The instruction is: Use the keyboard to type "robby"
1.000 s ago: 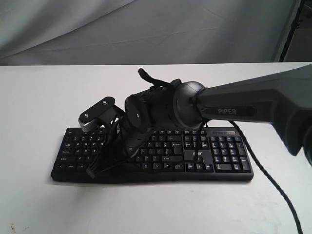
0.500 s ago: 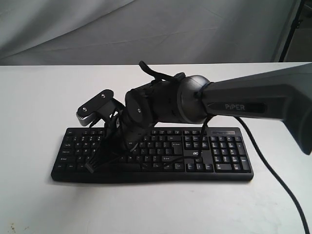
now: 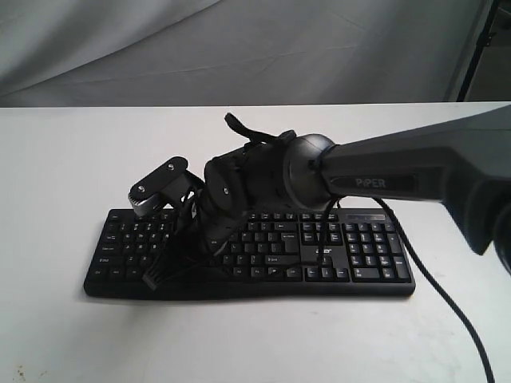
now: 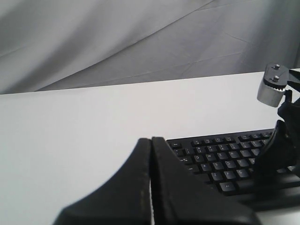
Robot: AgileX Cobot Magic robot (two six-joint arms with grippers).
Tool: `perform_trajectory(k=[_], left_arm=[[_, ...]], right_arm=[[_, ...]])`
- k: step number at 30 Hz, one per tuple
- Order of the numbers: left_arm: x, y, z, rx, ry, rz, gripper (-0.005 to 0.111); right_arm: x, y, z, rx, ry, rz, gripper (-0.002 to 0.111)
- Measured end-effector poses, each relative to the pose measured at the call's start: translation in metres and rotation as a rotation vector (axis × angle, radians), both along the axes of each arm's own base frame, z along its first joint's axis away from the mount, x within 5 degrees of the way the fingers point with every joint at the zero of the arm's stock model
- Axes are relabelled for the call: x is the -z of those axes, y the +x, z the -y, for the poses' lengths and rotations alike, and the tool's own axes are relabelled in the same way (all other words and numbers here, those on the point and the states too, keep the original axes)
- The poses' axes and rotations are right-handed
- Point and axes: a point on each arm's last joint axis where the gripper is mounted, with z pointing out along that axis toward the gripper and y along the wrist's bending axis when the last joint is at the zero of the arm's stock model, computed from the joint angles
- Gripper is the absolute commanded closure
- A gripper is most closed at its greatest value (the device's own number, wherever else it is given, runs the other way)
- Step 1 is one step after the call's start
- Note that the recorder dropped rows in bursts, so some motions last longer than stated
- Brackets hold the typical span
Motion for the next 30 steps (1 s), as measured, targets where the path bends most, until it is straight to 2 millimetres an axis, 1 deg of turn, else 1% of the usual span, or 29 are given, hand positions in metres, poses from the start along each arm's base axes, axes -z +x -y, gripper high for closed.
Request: perform_trajectory(k=[4,6,9,13,14,15,18,23,26,30], left_arm=[[0.000,0.000,0.000,0.000,0.000,0.000,0.107],[0.000,0.000,0.000,0.000,0.000,0.000,0.107],[0.000,0.000,0.000,0.000,0.000,0.000,0.107],[0.000,0.000,0.000,0.000,0.000,0.000,0.107],[0.000,0.000,0.000,0.000,0.000,0.000,0.107],[0.000,0.000,0.000,0.000,0.000,0.000,0.107],[0.000,0.000,0.000,0.000,0.000,0.000,0.107],[0.000,0.000,0.000,0.000,0.000,0.000,0.107],[0.000,0.000,0.000,0.000,0.000,0.000,0.107],[0.000,0.000,0.000,0.000,0.000,0.000,0.107]], right_arm=[[0.000,0.001,0.001,0.003,0.001,-0.001,0.108],[-0.003,0.000,0.001,0.002,0.004,0.001,0.108],[-0.025,0.008,0.006,0.014,0.021,0.024,0.108],[-0.057,0.028,0.003,0.018,0.048,0.067,0.108],[-0.062,0.030,0.001,0.018,0.056,0.074,0.108],[-0.063,0.031,0.002,0.019,0.055,0.073,0.108],[-0.054,0.031,0.001,0.018,0.037,0.052,0.108],[-0.031,0.033,0.001,0.038,0.012,-0.014,0.108],[-0.026,0.034,0.002,0.041,0.006,-0.023,0.108],[-0.024,0.034,0.001,0.042,0.005,-0.027,0.108]])
